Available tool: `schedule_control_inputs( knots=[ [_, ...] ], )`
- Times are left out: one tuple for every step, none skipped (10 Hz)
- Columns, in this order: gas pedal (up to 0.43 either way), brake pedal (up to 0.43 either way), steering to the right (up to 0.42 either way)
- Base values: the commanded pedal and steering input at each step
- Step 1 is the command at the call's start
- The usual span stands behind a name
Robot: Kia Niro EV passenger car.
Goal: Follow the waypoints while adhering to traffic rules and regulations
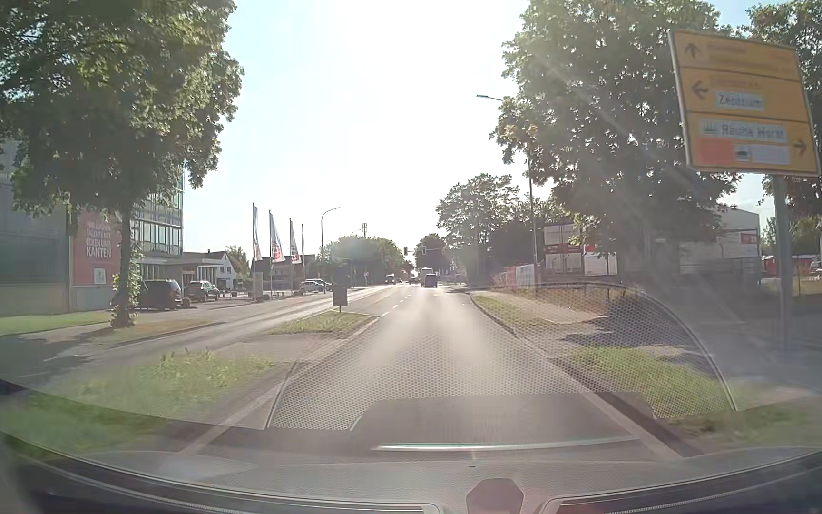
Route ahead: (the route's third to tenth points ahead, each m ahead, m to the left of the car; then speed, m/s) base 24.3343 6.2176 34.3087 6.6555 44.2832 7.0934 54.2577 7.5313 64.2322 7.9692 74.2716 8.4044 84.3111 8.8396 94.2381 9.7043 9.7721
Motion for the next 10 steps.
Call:
schedule_control_inputs(
  knots=[
    [0.11, 0.006, -0.006],
    [0.11, 0.006, -0.005],
    [0.11, 0.006, -0.005],
    [0.11, 0.006, -0.005],
    [0.11, 0.006, -0.005],
    [0.11, 0.006, -0.005],
    [0.11, 0.006, -0.005],
    [0.11, 0.006, -0.004],
    [0.11, 0.006, -0.005],
    [0.11, 0.006, -0.005]
  ],
)
